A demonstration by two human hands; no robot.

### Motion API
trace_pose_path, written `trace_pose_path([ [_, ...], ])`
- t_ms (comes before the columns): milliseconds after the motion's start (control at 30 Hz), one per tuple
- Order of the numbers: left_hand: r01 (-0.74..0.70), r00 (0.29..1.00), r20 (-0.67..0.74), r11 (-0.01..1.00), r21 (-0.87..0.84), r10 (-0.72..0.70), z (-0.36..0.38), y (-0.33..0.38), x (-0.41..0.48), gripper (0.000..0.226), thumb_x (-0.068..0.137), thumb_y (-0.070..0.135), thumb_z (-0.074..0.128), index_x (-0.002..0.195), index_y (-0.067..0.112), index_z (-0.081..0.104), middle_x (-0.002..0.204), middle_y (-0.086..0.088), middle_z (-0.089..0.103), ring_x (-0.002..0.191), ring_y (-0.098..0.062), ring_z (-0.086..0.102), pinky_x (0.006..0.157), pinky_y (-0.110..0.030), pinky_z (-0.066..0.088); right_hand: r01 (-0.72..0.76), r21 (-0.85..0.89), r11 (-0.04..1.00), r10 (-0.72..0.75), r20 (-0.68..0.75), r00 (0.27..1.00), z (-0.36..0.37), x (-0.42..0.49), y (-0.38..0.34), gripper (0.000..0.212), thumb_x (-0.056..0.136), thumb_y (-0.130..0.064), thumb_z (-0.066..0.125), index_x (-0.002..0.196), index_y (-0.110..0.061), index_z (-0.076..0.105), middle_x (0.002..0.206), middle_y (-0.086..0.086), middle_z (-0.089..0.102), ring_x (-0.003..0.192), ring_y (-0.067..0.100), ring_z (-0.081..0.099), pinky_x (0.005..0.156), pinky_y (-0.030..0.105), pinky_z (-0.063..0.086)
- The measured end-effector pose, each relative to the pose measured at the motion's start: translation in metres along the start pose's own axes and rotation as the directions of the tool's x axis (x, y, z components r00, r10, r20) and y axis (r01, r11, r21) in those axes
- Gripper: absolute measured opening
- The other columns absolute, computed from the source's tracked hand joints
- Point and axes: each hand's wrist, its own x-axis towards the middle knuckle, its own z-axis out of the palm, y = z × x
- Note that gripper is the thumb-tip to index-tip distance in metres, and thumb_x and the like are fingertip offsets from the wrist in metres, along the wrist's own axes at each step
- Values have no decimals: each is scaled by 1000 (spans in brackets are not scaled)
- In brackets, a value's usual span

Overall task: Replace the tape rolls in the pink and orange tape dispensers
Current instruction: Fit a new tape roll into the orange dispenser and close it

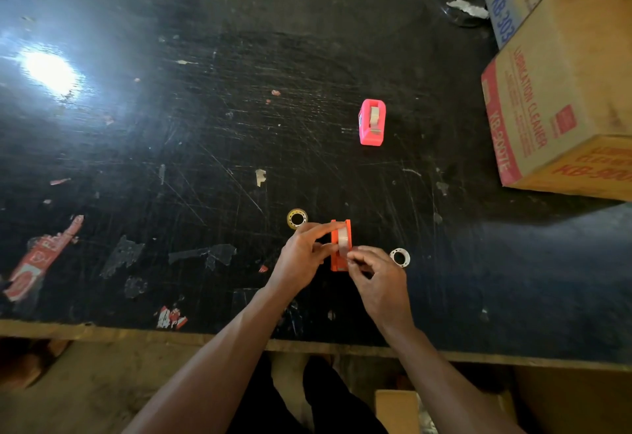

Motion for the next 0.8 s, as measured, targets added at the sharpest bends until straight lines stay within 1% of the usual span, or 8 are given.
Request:
trace_pose_path([
  [133, -44, 999, -11, 998, 53, 45, 3, -3, -1, 50, 97, 22, 69, 138, 47, 57, 137, 7, 53, 108, -11, 70, 93, -40, 62, 9, 0, 1000, -9, 4, 1000, 1, -3, 3, 20, 90, -2, 73, 108, -11, 78, 110, -5, 71, 94, -10, 62, 87, 2, 47],
  [267, -57, 998, -2, 997, 42, 57, 4, -4, -2, 52, 97, 18, 69, 139, 46, 58, 135, 5, 54, 111, -14, 70, 94, -40, 62, 48, -15, 999, -48, 3, 999, 2, -6, 4, 21, 89, -1, 74, 108, -10, 78, 110, -1, 74, 97, -2, 65, 89, 1, 46],
  [333, -57, 998, -14, 997, 46, 58, 5, -3, -2, 52, 97, 16, 69, 140, 43, 58, 132, 5, 54, 109, -13, 69, 93, -39, 62, 63, -16, 998, -63, 15, 998, 2, -8, 6, 21, 89, -1, 74, 108, -9, 78, 111, 0, 74, 99, 1, 67, 90, 2, 46],
  [433, -46, 998, -44, 998, 43, 47, 9, -1, -4, 50, 98, 14, 67, 141, 38, 60, 127, 7, 56, 105, -12, 69, 90, -38, 63, 93, -25, 995, -92, 42, 995, 2, -13, 10, 22, 88, 1, 74, 108, -9, 78, 111, -1, 74, 99, 0, 66, 91, 3, 47],
  [567, -32, 998, -45, 999, 36, 33, 9, 1, -5, 48, 98, 17, 67, 140, 39, 60, 126, 8, 56, 105, -10, 68, 88, -39, 64, 110, -28, 993, -109, 55, 993, 2, -15, 14, 22, 90, -3, 74, 108, -13, 79, 111, -7, 74, 100, -3, 65, 91, 2, 46],
  [633, -32, 998, -44, 998, 62, 35, 9, 2, -6, 48, 99, 19, 67, 141, 41, 59, 127, 9, 56, 105, -10, 68, 90, -40, 63, 116, -23, 993, -114, 60, 992, 3, -16, 15, 20, 90, -5, 74, 108, -14, 79, 112, -7, 74, 100, -1, 67, 91, 5, 48],
  [733, -31, 998, -46, 995, 95, 35, 8, 3, -7, 48, 99, 22, 66, 141, 44, 57, 128, 10, 55, 107, -9, 67, 91, -41, 62, 133, -19, 991, -132, 50, 990, 5, -17, 16, 18, 91, -8, 74, 107, -14, 79, 112, -7, 73, 100, 2, 68, 91, 13, 54],
  [800, -25, 998, -52, 994, 108, 30, 9, 4, -8, 48, 99, 22, 66, 141, 43, 56, 129, 10, 54, 107, -8, 66, 93, -41, 61, 140, -16, 990, -139, 42, 989, 6, -18, 18, 18, 91, -10, 73, 108, -13, 79, 112, -6, 73, 101, 3, 69, 91, 16, 55],
])
